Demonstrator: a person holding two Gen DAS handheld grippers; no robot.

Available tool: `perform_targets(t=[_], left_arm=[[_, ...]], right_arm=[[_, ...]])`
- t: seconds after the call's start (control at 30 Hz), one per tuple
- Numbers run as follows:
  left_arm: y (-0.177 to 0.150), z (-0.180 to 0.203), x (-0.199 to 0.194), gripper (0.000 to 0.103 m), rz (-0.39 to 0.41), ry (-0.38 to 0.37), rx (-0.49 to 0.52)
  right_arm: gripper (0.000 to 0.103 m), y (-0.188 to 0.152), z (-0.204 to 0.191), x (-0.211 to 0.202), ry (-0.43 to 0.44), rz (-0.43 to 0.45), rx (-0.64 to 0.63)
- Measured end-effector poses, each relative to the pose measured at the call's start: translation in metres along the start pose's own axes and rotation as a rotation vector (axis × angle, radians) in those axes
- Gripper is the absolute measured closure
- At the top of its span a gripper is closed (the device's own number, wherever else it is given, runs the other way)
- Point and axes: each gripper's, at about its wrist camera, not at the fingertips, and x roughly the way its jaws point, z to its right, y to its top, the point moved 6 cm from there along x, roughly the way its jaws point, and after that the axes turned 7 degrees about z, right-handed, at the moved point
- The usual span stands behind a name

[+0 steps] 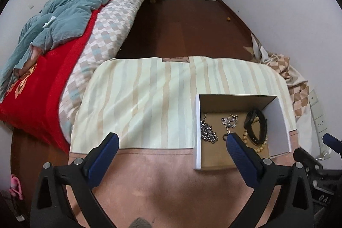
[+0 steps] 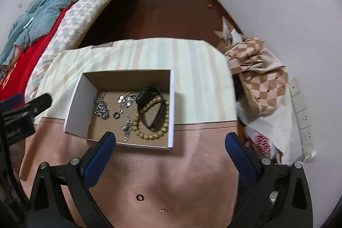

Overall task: Organize jewelry
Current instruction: 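Move both tools back over the remaining black rings on the table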

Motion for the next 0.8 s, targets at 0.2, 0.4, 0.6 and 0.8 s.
perform_targets(t=[0.2,0.4,0.6,0.8], left_arm=[[-0.003,-0.001,-0.044,0.001,0.079,0.03,-0.01],[-0.008,-0.004,-0.081,0.001,0.12,0.039,-0.026],[-0.015,-0.004,-0.109,0.001,0.154,0.041,-0.022],[-0.021,-0.002,-0.131,0.001,0.182,0.034,-0.011]], right_arm=[[0.0,0.007,0.002,-0.034,-0.032,0.064,0.0],[0.0,0.005,-0.004,-0.072,-0.049,0.117,-0.015],[0.0,0.0,-0.01,-0.106,-0.042,0.164,-0.014],[0.0,-0.006,-0.016,-0.135,-0.034,0.204,-0.011]])
